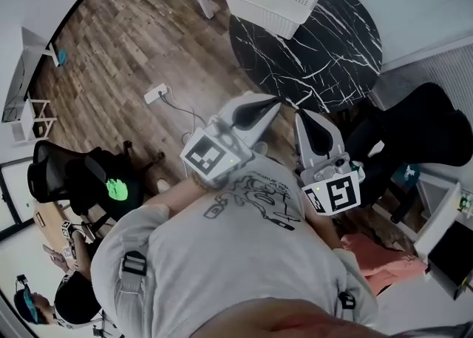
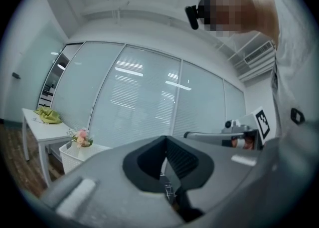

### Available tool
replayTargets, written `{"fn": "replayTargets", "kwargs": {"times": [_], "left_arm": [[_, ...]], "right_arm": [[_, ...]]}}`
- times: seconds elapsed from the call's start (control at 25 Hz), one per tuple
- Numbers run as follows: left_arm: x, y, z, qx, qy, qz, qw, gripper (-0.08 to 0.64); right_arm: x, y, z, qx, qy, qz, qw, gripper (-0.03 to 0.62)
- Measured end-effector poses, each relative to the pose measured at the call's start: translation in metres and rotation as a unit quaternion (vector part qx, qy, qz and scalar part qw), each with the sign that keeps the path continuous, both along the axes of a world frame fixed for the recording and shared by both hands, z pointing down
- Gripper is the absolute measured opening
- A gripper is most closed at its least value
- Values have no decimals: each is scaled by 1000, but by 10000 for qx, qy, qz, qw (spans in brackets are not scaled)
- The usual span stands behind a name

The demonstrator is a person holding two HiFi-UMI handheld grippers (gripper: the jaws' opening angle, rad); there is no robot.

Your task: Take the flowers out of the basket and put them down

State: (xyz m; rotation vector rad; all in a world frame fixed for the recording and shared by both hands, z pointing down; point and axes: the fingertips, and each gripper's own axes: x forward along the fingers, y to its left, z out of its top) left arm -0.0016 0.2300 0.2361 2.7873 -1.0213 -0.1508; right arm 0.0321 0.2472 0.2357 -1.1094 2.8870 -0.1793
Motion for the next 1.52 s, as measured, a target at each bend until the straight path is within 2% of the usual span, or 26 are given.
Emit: {"fn": "replayTargets", "kwargs": {"times": [0.36, 0.72, 1.08, 1.52], "left_arm": [[-21, -66, 1, -13, 10, 38, 10000, 2], [-53, -151, 7, -27, -123, 89, 9999, 3], [-86, -243, 18, -176, -276, 42, 9995, 3], [-132, -361, 60, -440, -815, -10, 9957, 2]], "right_arm": [[-18, -64, 2, 1, 94, 43, 9999, 6], [-46, -147, 5, 98, 164, 80, 9998, 6], [-72, -241, 18, -16, 346, 114, 9993, 26], [-100, -355, 51, -260, 591, 87, 9979, 124]]}}
